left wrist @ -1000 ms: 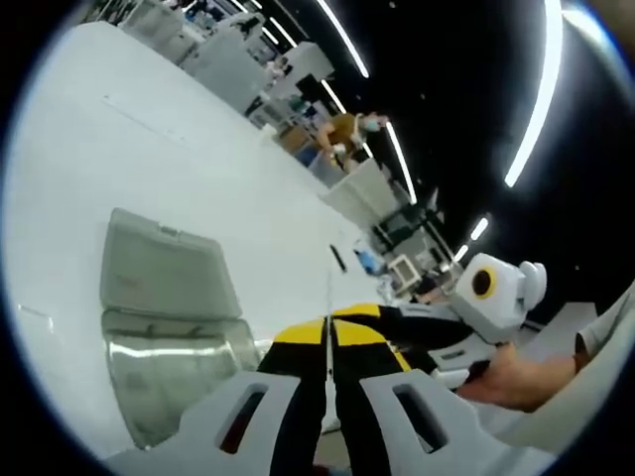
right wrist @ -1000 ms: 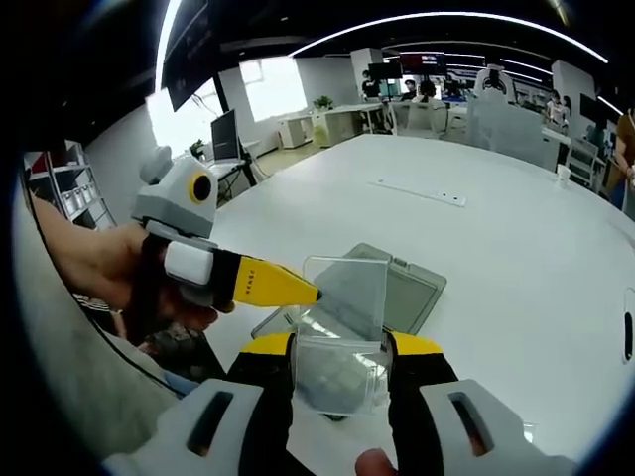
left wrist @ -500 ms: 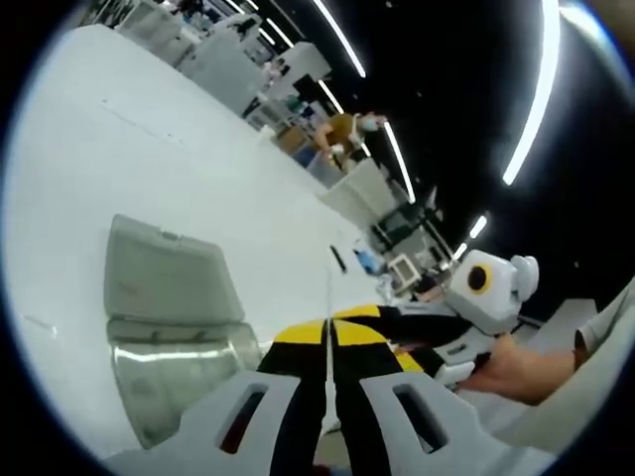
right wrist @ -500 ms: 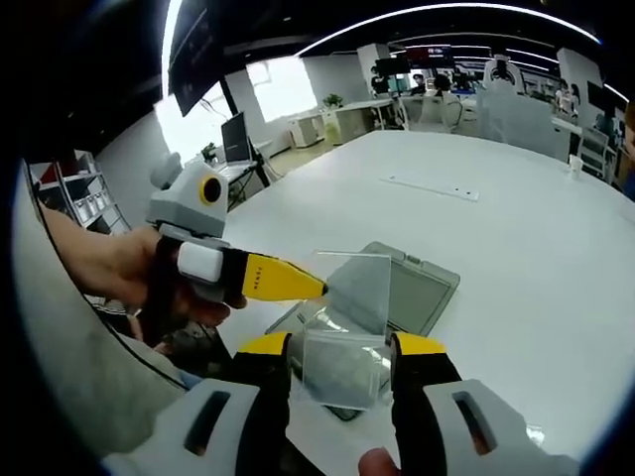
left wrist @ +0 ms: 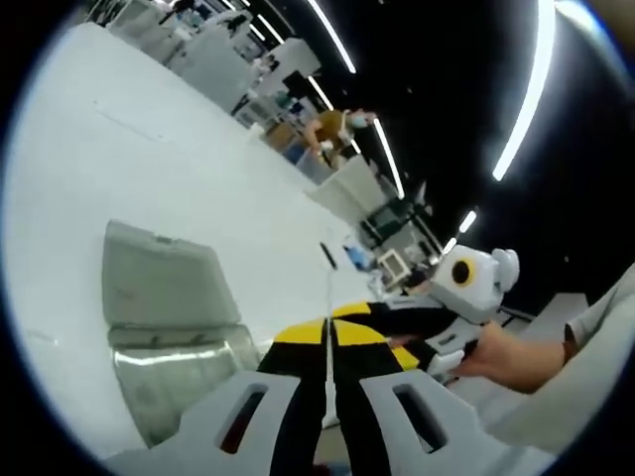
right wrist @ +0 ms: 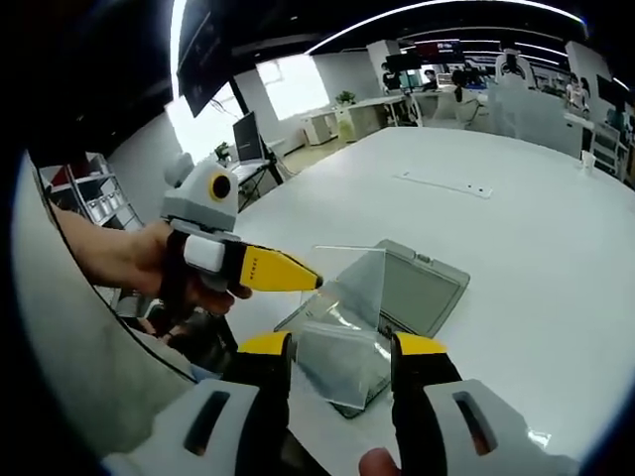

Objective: Insert the divider into the dual guide fixture by aligning both edges with the guide slots and pushing it downward to the bottom, including one-sided entry, uneven engagement, binding, and posture correction.

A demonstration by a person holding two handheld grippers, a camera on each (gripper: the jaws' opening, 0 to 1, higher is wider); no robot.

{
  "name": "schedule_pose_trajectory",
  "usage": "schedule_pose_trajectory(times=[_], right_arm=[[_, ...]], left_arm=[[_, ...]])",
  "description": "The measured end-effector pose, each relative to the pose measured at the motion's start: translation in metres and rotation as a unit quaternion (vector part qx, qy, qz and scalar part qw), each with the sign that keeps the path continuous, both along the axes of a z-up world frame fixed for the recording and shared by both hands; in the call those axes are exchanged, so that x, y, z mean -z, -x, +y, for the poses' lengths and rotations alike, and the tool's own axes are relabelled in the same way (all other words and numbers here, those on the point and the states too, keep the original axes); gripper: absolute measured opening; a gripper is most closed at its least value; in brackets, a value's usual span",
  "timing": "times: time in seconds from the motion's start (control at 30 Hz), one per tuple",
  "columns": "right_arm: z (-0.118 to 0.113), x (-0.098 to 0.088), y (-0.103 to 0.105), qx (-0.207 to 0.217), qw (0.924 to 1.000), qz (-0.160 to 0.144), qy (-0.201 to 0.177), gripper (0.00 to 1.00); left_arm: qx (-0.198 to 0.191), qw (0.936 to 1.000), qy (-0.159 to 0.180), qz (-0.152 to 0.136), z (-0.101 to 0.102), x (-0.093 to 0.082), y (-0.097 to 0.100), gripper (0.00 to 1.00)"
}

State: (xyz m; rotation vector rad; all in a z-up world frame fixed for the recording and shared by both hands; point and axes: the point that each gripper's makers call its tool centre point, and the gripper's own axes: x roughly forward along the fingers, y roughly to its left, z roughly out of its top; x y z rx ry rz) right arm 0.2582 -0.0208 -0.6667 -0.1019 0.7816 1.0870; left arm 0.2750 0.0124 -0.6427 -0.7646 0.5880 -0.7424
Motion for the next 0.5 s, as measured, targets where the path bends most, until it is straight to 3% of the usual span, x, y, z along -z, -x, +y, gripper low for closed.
schedule_pose_trajectory(times=[0.5], right_arm=[[0.0,-0.009,0.002,-0.049,0.9974,0.034,-0.041,0.34]], left_arm=[[0.039,0.9989,0.017,-0.019,-0.001,-0.016,0.001,0.0]])
